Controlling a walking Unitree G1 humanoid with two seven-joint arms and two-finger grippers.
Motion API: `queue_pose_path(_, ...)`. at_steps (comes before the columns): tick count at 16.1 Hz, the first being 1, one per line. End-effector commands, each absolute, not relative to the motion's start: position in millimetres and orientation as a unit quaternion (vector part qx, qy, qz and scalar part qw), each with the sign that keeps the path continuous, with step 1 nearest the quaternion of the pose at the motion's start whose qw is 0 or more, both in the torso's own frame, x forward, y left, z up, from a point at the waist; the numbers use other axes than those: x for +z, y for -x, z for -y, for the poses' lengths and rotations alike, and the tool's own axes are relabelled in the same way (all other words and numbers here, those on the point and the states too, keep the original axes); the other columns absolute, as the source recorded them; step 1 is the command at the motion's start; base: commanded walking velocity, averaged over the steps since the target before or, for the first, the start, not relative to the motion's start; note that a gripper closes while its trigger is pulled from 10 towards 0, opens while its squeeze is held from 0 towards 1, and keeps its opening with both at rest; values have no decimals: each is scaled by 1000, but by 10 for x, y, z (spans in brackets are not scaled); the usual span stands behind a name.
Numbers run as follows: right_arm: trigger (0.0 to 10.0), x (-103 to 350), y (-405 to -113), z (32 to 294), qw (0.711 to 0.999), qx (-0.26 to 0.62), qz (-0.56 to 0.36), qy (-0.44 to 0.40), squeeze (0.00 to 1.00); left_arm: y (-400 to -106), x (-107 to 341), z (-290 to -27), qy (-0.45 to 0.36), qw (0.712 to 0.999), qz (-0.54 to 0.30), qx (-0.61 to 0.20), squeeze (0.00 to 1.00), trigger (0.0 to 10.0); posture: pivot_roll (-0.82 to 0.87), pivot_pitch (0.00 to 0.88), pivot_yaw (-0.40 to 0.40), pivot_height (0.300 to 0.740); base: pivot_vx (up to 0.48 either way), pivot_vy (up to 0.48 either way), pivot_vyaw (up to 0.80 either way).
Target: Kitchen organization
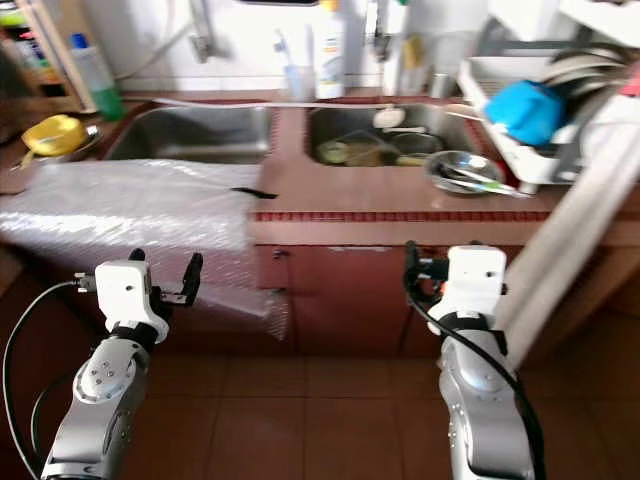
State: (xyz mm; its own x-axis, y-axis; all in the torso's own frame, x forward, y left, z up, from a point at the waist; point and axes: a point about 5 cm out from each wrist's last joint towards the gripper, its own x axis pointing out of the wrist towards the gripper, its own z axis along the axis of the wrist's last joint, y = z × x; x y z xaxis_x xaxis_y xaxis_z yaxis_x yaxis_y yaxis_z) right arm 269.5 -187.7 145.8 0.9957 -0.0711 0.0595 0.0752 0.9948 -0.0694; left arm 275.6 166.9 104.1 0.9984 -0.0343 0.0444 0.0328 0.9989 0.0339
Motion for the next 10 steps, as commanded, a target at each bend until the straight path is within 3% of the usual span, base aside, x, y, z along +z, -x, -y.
queue_pose_path(1,10000,1473,-2727,1835,998,-32,33,31,0,-2762,1069,-1729,-27,999,23,-9,0,10000,-30,17,68,740,0,319,0)
queue_pose_path(10,10000,1483,-2711,1876,997,-60,39,19,0,-2804,1080,-1741,-39,999,15,-15,0,10000,-35,23,94,740,0,380,0)
